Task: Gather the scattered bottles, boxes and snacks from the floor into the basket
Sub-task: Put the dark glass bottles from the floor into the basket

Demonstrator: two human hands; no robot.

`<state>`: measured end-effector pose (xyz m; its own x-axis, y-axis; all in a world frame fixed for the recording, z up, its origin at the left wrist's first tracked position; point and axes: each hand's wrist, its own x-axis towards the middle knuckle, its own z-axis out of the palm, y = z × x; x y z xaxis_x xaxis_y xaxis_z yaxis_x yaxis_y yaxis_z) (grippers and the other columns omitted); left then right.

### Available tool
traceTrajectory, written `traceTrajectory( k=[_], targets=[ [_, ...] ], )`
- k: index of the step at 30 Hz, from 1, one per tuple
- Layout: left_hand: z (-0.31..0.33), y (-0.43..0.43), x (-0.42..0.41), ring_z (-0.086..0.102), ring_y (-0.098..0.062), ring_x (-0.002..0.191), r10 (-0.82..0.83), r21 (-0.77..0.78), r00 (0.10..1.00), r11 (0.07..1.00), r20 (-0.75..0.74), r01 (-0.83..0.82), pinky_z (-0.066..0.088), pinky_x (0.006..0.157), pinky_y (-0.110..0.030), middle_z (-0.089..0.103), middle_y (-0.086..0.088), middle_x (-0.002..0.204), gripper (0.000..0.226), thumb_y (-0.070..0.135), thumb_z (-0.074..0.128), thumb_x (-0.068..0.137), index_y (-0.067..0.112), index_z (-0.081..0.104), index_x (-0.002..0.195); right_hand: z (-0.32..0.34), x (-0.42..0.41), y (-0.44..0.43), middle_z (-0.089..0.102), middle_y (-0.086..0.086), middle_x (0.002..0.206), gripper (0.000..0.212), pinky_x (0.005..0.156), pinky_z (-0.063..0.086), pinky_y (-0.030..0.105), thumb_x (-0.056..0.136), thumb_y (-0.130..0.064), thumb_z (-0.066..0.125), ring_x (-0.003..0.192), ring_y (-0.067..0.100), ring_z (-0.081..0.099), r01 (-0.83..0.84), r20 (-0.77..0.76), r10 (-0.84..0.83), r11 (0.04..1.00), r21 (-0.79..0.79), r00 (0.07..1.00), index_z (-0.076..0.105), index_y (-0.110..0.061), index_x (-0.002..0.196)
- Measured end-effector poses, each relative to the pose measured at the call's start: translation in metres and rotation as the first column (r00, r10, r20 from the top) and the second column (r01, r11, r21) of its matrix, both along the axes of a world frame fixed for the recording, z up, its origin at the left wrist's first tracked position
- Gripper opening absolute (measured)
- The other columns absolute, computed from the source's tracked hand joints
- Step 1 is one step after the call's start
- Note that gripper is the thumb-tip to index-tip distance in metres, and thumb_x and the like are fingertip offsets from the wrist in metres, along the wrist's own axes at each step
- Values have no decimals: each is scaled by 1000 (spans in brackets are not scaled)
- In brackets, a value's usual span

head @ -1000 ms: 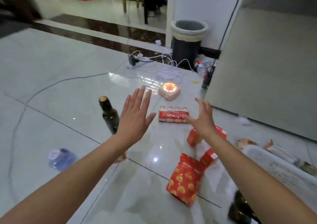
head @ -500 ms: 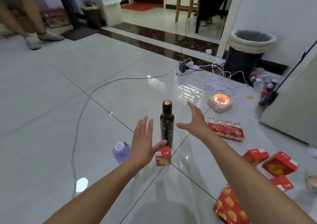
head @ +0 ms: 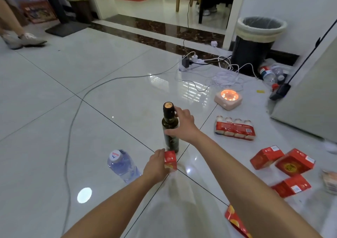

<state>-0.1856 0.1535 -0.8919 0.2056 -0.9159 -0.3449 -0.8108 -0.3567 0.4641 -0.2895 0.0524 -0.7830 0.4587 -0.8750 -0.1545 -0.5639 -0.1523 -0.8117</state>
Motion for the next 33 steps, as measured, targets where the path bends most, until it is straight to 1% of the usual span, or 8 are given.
traceTrajectory(
  k=[6, 12, 14, 16, 19, 23, 27, 33],
  targets=[
    [-14, -7, -3, 54, -27, 102, 56, -15, 997, 998, 44, -56, 48, 82, -37, 46, -5, 120, 57, 33, 75, 77, 15, 44, 121, -7, -8, -7, 45, 1, 130, 49, 87, 34, 28, 80, -18, 70, 118, 24, 44, 80, 87, -82, 997, 24, 993, 39, -21, 118],
    [-21, -13, -5, 54, -24, 96, 250, -77, 960, 962, -125, -261, 46, 78, -34, 54, -6, 112, 43, 10, 72, 75, 14, 50, 112, -15, -30, -12, 53, 1, 114, 46, 84, 45, 32, 79, -17, 67, 101, 20, 52, 176, 110, -182, 982, 64, 977, 48, -18, 122],
    [-23, -13, -5, 54, -25, 98, 357, -54, 898, 923, -257, -382, 50, 80, -37, 54, -6, 111, 53, 1, 72, 70, 15, 48, 114, -23, -38, -15, 53, 6, 116, 37, 88, 50, 37, 75, -21, 70, 104, 24, 56, 244, 114, -259, 961, 127, 959, 55, -17, 109],
    [-22, -13, -7, 52, -26, 98, 476, 32, 757, 854, -448, -519, 51, 74, -34, 52, -6, 105, 59, -12, 69, 68, 15, 45, 115, -26, -46, -14, 55, 5, 112, 32, 87, 54, 43, 75, -22, 72, 99, 25, 57, 323, 142, -360, 918, 228, 922, 54, -20, 101],
    [-22, -10, -10, 55, -25, 85, 583, 203, 476, 746, -658, -634, 50, 63, -31, 57, -11, 95, 51, -24, 63, 69, 10, 51, 104, -26, -56, -11, 56, 0, 108, 34, 82, 57, 45, 78, -20, 74, 102, 22, 56, 440, 272, -601, 765, 471, 752, 52, -22, 104],
    [-24, -4, -14, 58, -24, 85, 585, 174, 537, 758, -608, -629, 51, 75, -34, 62, -8, 91, 35, -7, 74, 73, 16, 56, 93, -32, -82, -12, 56, 8, 121, 44, 76, 59, 41, 78, -18, 75, 112, 28, 57, 542, 261, -840, 513, 666, 475, 51, -15, 115],
    [-16, -4, -16, 53, -25, 88, 589, 163, 484, 727, -647, -667, 46, 67, -23, 59, -12, 96, 38, -13, 69, 74, 8, 57, 103, -29, -112, -9, 52, 11, 126, 55, 73, 60, 42, 79, -11, 73, 114, 32, 54, 604, 240, -950, 314, 733, 202, 47, -8, 127],
    [-2, -16, -30, 47, -23, 98, 608, 287, 218, 622, -764, -728, 40, 81, -37, 52, -8, 109, 46, -12, 63, 80, 18, 46, 111, 2, -171, -12, 56, 10, 114, 45, 60, 60, 34, 79, -13, 72, 107, 30, 58, 711, 257, -960, 255, 655, 108, 51, -8, 119]
  ],
)
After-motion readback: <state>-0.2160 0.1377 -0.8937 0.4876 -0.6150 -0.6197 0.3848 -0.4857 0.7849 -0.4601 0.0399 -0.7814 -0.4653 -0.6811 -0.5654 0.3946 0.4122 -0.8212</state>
